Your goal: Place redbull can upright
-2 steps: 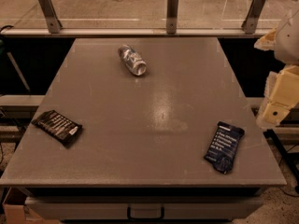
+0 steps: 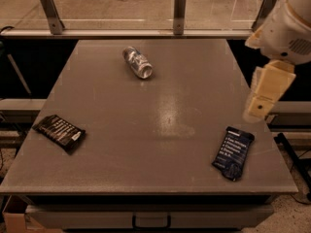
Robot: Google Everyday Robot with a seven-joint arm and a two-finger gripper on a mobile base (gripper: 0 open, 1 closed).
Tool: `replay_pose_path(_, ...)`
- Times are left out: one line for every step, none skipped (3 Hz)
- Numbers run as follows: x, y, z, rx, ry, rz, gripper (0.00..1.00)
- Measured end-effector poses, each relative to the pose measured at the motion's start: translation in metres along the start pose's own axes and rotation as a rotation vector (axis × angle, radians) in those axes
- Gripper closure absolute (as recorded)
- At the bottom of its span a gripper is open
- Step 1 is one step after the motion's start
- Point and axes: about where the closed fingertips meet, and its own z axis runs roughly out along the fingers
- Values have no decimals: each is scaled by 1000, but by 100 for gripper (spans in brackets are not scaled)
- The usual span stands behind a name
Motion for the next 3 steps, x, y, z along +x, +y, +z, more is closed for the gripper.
replay_pose_path(-57,-37,23,2,-25,-22,0)
replay_pose_path(-147,-81,30,29,-107,-69,0)
replay_pose_path(-148,-82,31,32,-115,-67,0)
